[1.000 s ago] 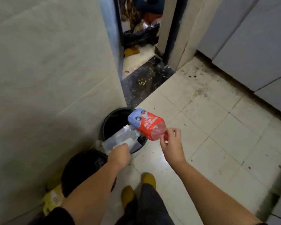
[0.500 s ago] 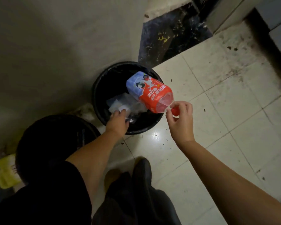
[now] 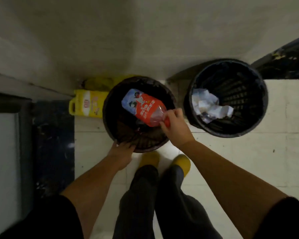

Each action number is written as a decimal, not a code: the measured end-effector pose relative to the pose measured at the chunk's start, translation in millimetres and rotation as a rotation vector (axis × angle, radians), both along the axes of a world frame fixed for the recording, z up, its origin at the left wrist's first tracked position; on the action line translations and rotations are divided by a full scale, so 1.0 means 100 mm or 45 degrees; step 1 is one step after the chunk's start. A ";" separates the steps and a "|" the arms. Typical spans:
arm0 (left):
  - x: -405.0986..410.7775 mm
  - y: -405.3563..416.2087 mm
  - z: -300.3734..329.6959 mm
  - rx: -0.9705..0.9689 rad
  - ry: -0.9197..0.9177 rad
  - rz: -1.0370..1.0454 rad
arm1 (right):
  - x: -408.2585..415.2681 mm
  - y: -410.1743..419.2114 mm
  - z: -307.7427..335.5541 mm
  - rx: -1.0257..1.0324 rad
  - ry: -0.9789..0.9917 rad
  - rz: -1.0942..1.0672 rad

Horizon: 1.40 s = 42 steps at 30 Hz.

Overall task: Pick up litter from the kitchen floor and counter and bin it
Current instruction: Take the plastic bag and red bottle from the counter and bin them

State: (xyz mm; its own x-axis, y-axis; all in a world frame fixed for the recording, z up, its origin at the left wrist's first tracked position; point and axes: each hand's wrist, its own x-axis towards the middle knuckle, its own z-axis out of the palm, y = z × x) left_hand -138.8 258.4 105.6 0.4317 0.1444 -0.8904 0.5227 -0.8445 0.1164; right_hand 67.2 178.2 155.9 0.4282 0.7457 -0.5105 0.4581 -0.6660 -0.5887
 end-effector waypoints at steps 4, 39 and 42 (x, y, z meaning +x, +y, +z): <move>-0.10 0.11 -0.24 0.107 -0.167 -0.177 | -0.25 0.30 -0.73 -0.198 -0.042 0.167; 2.10 0.26 4.81 0.036 -0.774 -0.351 | 0.53 -1.45 4.44 -0.440 -0.215 -0.518; 2.46 -0.29 4.97 -0.069 -0.833 -0.459 | 0.42 -2.19 4.59 -0.457 -0.226 -0.799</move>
